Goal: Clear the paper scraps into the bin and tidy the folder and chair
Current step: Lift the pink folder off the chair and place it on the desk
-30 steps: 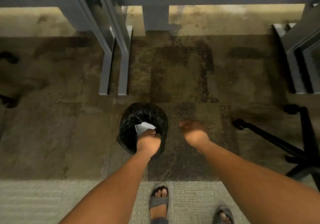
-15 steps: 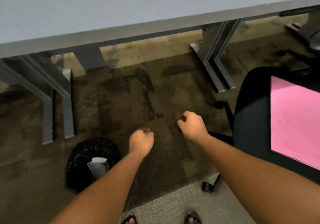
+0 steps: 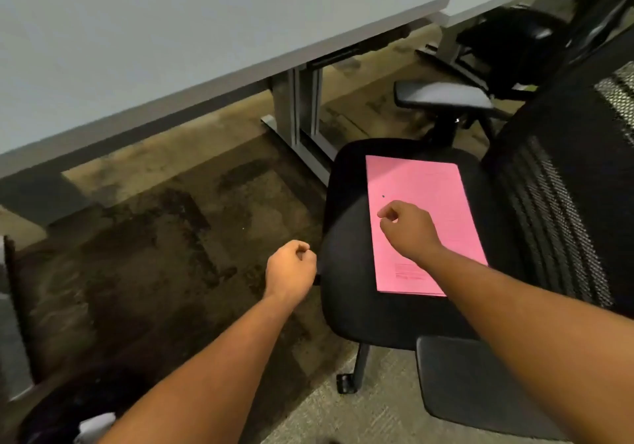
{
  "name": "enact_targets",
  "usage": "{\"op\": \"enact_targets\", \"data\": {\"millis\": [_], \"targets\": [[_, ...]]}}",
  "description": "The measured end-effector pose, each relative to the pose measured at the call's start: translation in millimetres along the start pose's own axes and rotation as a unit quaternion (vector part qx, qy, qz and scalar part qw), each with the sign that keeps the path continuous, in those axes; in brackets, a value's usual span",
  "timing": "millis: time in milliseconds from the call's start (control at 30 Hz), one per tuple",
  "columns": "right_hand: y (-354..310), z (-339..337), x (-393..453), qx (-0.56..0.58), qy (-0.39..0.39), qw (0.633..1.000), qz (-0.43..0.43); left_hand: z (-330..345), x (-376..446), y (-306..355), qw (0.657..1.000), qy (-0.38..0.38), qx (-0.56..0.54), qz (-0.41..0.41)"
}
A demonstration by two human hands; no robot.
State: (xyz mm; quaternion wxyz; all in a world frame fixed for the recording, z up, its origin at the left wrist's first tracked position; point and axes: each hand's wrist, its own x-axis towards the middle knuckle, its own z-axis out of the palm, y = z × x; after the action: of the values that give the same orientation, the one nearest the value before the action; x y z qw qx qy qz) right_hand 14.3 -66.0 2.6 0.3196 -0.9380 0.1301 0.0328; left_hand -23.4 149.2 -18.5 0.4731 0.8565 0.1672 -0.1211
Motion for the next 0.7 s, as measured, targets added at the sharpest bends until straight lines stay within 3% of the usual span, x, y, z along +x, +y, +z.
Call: {"op": "enact_targets", "data": {"millis": [267, 400, 700], "targets": [[114.4, -57.0, 19.3, -0.015, 0.070, 0.992, 0.100, 106.3, -0.9, 57.8, 0.993, -0.053, 0.087, 0.061], [151.6, -66.5, 19.4, -0.042, 0.080, 0.983, 0.161, 135.9, -0.4, 68.9, 0.991, -0.067, 0.113, 0.029], [184.1, -57.6, 11.6, -0.057, 0.023, 0.948, 0.313, 162.3, 0.0, 70.6, 0.992, -0.023, 0.110, -0.049]]}}
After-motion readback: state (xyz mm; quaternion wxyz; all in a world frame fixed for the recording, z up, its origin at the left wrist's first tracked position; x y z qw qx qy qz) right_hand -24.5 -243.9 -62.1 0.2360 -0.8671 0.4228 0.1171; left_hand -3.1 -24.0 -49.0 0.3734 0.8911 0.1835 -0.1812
